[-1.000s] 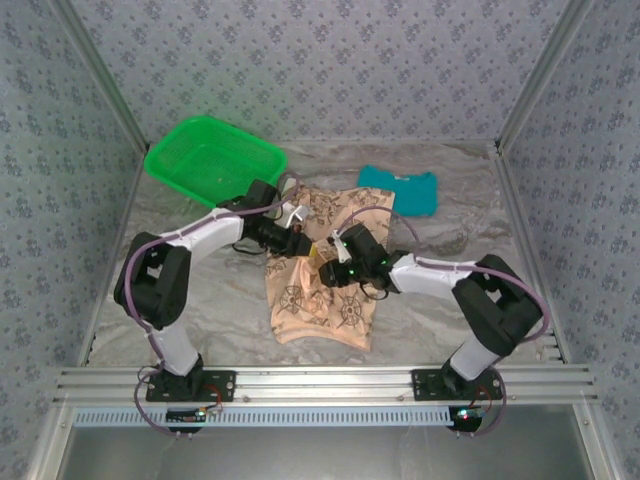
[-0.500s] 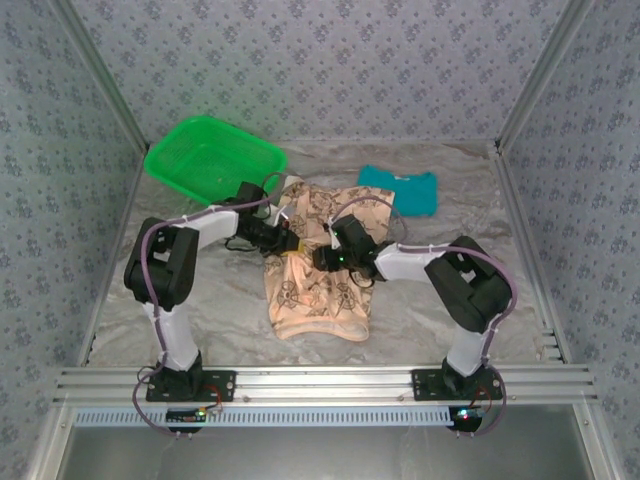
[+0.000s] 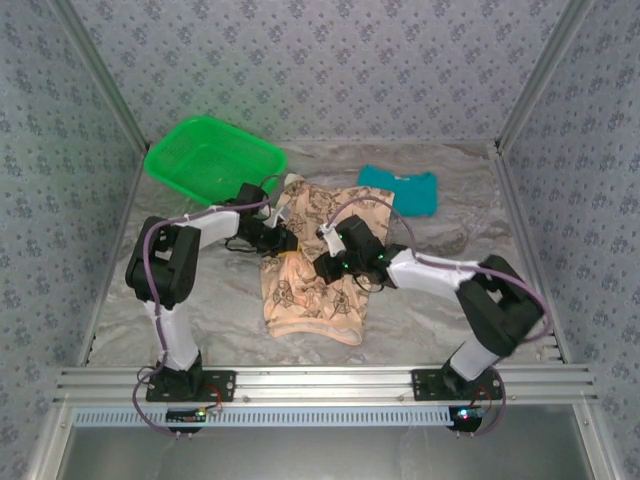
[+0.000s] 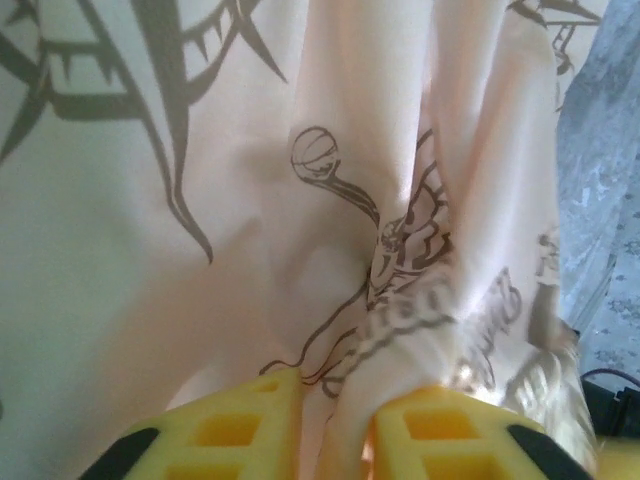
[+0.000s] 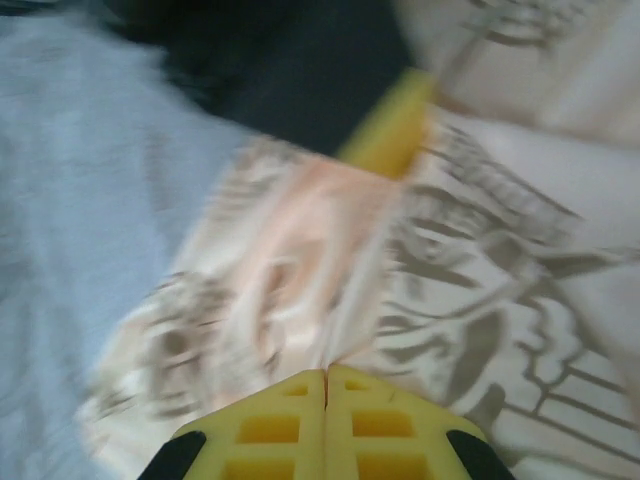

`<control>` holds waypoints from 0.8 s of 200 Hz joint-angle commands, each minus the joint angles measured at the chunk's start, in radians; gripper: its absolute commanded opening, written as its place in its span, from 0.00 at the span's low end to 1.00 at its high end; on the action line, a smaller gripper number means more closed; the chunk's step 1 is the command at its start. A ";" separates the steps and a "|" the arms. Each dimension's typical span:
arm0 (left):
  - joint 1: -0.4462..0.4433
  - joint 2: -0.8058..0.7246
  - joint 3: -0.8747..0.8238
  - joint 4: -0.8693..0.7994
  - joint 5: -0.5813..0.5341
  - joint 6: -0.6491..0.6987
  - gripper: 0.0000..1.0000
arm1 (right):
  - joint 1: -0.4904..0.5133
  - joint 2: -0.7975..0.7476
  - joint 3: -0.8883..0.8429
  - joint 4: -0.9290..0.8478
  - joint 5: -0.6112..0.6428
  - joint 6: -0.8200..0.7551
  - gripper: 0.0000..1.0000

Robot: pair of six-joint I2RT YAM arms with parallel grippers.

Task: Fold the inside-out t-shirt

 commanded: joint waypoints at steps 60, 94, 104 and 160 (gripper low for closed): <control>-0.098 -0.073 -0.112 0.007 -0.062 -0.024 0.43 | 0.177 -0.150 -0.257 -0.086 0.067 -0.067 0.14; -0.097 -0.174 -0.166 -0.066 -0.060 -0.002 0.46 | 0.145 -0.259 -0.250 -0.116 0.023 -0.037 0.25; -0.098 -0.205 -0.182 -0.087 -0.044 -0.003 0.46 | 0.127 -0.282 -0.230 -0.134 -0.003 -0.032 0.28; -0.166 -0.341 -0.220 -0.129 0.002 -0.012 0.47 | -0.018 -0.190 -0.143 -0.180 -0.089 0.073 0.47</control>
